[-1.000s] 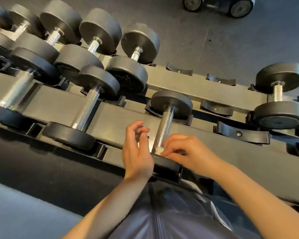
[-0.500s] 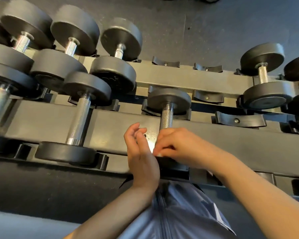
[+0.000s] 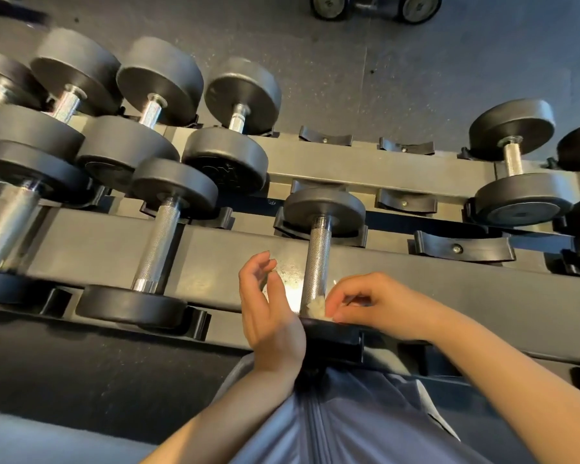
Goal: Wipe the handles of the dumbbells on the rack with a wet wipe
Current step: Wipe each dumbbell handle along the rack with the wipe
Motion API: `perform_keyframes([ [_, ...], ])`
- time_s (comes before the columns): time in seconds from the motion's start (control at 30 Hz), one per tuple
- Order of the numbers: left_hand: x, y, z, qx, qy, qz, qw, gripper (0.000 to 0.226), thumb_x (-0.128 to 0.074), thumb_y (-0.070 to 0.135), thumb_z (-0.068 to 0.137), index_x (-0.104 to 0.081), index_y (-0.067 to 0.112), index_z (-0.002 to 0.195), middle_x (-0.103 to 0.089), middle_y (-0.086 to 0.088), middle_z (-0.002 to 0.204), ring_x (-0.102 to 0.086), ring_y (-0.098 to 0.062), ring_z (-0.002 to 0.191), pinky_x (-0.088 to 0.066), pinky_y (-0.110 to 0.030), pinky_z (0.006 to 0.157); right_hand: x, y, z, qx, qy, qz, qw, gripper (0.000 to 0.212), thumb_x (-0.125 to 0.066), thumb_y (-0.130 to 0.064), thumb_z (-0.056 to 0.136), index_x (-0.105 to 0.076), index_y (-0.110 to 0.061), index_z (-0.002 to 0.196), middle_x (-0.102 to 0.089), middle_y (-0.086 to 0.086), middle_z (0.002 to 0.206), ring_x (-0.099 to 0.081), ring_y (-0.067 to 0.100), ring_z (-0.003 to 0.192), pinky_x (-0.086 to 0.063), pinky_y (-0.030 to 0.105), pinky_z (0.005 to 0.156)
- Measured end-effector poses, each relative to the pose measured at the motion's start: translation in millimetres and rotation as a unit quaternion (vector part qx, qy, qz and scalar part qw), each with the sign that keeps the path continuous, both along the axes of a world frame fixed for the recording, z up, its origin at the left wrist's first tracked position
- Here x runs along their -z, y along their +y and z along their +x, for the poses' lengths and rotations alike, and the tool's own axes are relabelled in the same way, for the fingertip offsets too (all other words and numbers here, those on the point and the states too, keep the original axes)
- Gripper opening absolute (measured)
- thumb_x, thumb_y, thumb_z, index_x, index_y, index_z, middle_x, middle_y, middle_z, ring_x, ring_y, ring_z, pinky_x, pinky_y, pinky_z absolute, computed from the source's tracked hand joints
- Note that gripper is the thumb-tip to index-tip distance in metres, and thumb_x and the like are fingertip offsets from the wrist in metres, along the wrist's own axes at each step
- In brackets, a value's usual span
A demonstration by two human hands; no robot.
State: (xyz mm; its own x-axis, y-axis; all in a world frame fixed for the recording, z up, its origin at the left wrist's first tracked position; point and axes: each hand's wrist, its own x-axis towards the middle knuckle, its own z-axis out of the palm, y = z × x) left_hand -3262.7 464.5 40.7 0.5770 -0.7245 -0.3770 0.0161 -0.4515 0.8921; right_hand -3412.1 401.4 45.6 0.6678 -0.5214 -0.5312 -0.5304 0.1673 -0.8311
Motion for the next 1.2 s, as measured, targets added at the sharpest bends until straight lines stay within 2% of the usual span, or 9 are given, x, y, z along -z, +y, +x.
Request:
perform_keyframes([
  [0.1, 2.3, 0.1, 0.2, 0.000, -0.029, -0.019, 0.999, 0.025, -0.040, 0.027, 0.089, -0.052, 0.037, 0.108, -0.057, 0.012, 0.113, -0.053, -0.009, 0.112, -0.040, -0.027, 0.096, -2.3, -0.4, 3.8, -0.004, 0.001, -0.002, 1.000, 0.023, -0.066, -0.011, 0.086, -0.065, -0.033, 0.083, -0.064, -0.014, 0.088, -0.061, 0.000, 0.087, -0.050, 0.023, 0.087],
  [0.2, 3.4, -1.1, -0.3, -0.005, -0.031, -0.005, 0.999, 0.024, -0.039, 0.027, 0.089, -0.052, 0.042, 0.104, -0.057, 0.016, 0.113, -0.052, -0.006, 0.112, -0.038, -0.025, 0.096, -7.7, -3.1, 21.8, -0.033, -0.006, -0.066, 0.997, 0.013, -0.065, -0.015, 0.088, -0.071, -0.025, 0.093, -0.063, -0.016, 0.089, -0.057, -0.001, 0.085, -0.045, 0.015, 0.082],
  [0.33, 2.3, -0.9, -1.2, -0.006, -0.026, 0.005, 1.000, 0.031, -0.039, 0.013, 0.101, -0.052, 0.040, 0.105, -0.056, 0.013, 0.116, -0.050, -0.005, 0.115, -0.037, -0.025, 0.096, -12.7, -14.9, 44.5, -0.128, 0.051, -0.112, 0.984, 0.018, -0.058, -0.020, 0.092, -0.070, -0.020, 0.106, -0.061, -0.012, 0.096, -0.056, 0.006, 0.093, -0.044, 0.022, 0.088],
  [0.5, -0.4, -1.8, -3.0, -0.009, -0.034, -0.008, 0.999, 0.031, -0.039, 0.007, 0.100, -0.053, 0.035, 0.104, -0.057, 0.010, 0.114, -0.051, 0.000, 0.109, -0.037, -0.007, 0.089, -17.2, -24.5, 28.6, -0.176, 0.088, -0.071, 0.978, 0.011, -0.058, -0.018, 0.091, -0.061, -0.027, 0.086, -0.053, -0.012, 0.091, -0.052, 0.009, 0.088, -0.043, 0.025, 0.083],
  [0.63, 0.8, -0.9, -2.5, -0.012, -0.045, -0.024, 0.999, 0.031, -0.039, 0.007, 0.100, -0.052, 0.034, 0.103, -0.057, 0.012, 0.111, -0.051, 0.005, 0.106, -0.037, -0.006, 0.086, -18.2, -17.7, 2.1, -0.121, 0.064, 0.028, 0.990, 0.012, -0.058, -0.016, 0.092, -0.067, -0.021, 0.100, -0.058, -0.009, 0.094, -0.056, 0.002, 0.077, -0.047, 0.018, 0.070],
  [0.8, 1.5, -0.5, -5.6, -0.009, -0.072, -0.042, 0.996, 0.032, -0.038, 0.005, 0.100, -0.053, 0.033, 0.103, -0.057, 0.012, 0.109, -0.051, 0.011, 0.099, -0.034, 0.001, 0.079, -16.1, -12.0, 16.1, -0.102, 0.075, -0.030, 0.992, 0.017, -0.054, -0.019, 0.095, -0.068, -0.011, 0.091, -0.061, -0.003, 0.092, -0.057, 0.011, 0.086, -0.049, 0.036, 0.089],
  [0.93, 2.7, 0.4, -5.5, -0.004, -0.086, -0.060, 0.994, 0.027, -0.038, 0.007, 0.099, -0.054, 0.028, 0.105, -0.057, 0.011, 0.107, -0.052, 0.007, 0.099, -0.036, -0.001, 0.080, -15.2, -9.0, 31.0, -0.059, 0.053, -0.001, 0.997, 0.013, -0.055, -0.020, 0.095, -0.066, -0.025, 0.092, -0.053, -0.019, 0.082, -0.051, -0.001, 0.082, -0.045, 0.028, 0.090],
  [1.13, -4.4, -0.8, -7.0, -0.003, -0.065, -0.044, 0.997, 0.028, -0.043, 0.006, 0.098, -0.055, 0.032, 0.097, -0.059, 0.012, 0.100, -0.056, 0.005, 0.093, -0.039, -0.003, 0.075, -5.1, 1.6, 4.6, -0.039, 0.066, 0.009, 0.997, 0.015, -0.055, -0.022, 0.095, -0.068, -0.027, 0.089, -0.055, -0.013, 0.095, -0.056, 0.008, 0.097, -0.047, 0.034, 0.096],
  [1.2, -6.1, -2.4, -4.9, 0.009, -0.048, -0.020, 0.999, 0.023, -0.048, 0.010, 0.097, -0.057, 0.031, 0.094, -0.060, 0.011, 0.096, -0.058, 0.002, 0.089, -0.042, -0.010, 0.073, 1.3, 2.7, -3.3, -0.027, 0.068, 0.030, 0.997, 0.014, -0.056, -0.020, 0.094, -0.070, -0.022, 0.095, -0.057, -0.011, 0.098, -0.057, 0.009, 0.098, -0.047, 0.035, 0.097],
])
